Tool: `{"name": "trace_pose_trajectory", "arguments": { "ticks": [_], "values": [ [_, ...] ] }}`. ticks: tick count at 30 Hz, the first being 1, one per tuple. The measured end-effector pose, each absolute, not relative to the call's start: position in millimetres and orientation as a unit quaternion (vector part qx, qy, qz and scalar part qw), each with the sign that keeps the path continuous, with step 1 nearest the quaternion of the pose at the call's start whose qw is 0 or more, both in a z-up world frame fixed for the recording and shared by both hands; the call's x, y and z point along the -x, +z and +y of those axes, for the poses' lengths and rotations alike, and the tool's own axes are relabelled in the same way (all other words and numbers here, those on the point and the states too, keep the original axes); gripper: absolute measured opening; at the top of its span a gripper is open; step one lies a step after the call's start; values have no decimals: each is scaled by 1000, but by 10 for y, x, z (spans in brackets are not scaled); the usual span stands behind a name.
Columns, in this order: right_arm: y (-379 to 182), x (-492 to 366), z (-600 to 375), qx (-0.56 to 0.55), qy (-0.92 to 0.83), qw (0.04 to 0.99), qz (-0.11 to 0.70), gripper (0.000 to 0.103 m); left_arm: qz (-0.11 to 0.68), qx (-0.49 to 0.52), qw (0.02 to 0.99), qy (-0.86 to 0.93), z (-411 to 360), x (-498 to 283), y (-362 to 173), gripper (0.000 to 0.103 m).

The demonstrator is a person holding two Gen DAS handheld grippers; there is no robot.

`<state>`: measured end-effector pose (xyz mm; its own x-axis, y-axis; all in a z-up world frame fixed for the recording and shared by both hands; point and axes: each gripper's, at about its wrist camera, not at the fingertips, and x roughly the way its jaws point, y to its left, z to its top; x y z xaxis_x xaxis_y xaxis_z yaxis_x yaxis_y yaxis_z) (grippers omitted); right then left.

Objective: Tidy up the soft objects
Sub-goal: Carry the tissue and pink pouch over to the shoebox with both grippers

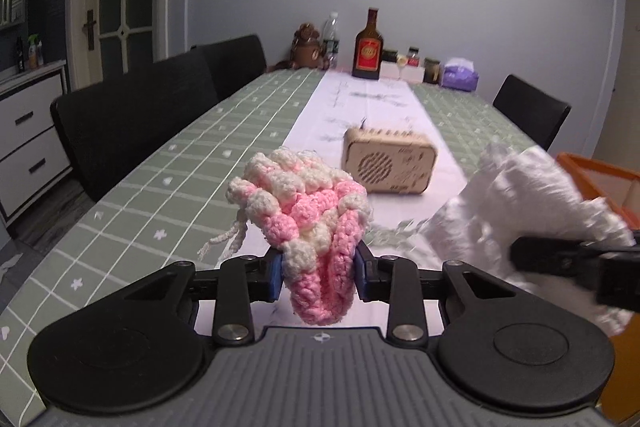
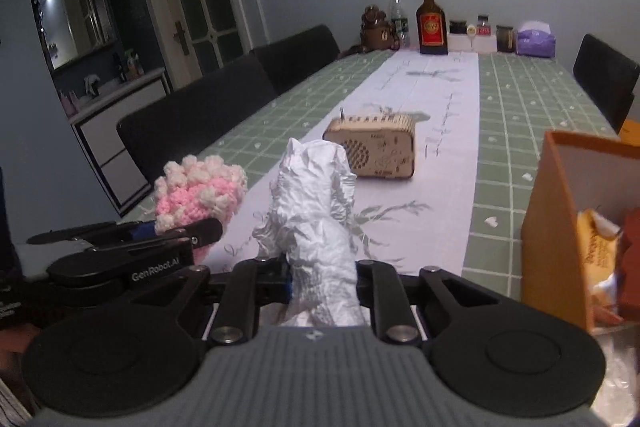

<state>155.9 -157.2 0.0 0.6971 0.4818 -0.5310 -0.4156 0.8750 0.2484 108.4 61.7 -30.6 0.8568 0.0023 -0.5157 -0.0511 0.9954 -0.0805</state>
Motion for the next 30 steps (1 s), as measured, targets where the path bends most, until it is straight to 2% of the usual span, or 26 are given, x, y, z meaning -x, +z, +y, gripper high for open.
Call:
{"name": "trace_pose_trajectory", "arguments": {
  "ticks": [4, 7, 13, 23, 25, 26, 29, 30],
  "values": [
    [354, -1340, -2105, -73, 193, 947, 247, 16, 240, 51, 969, -22, 372, -1086, -81, 38],
    [440, -1341, -2571, -74, 120, 960, 242, 17, 221, 58, 972, -56, 101, -1106, 41, 38],
    [60, -1456, -3144, -119, 51, 942, 310, 17, 210, 55, 967, -133, -414, -1149, 112, 38],
    [-371, -1844, -3111, -135, 86, 895, 415, 17, 225, 33, 960, -164, -789, -1220, 3, 38],
    [-391, -1880, -3078, -125, 96, 887, 433, 22, 226, 33, 960, -159, -787, -1223, 3, 38],
    [-394, -1887, -3056, -116, 96, 886, 438, 29, 227, 34, 960, -157, -784, -1235, 7, 38],
    [-361, -1885, -3027, -94, 95, 888, 440, 61, 229, 34, 961, -154, -804, -1253, 37, 38],
    [-335, -1857, -3028, -88, 95, 892, 432, 66, 230, 34, 961, -153, -820, -1264, 52, 38]
  ]
}}
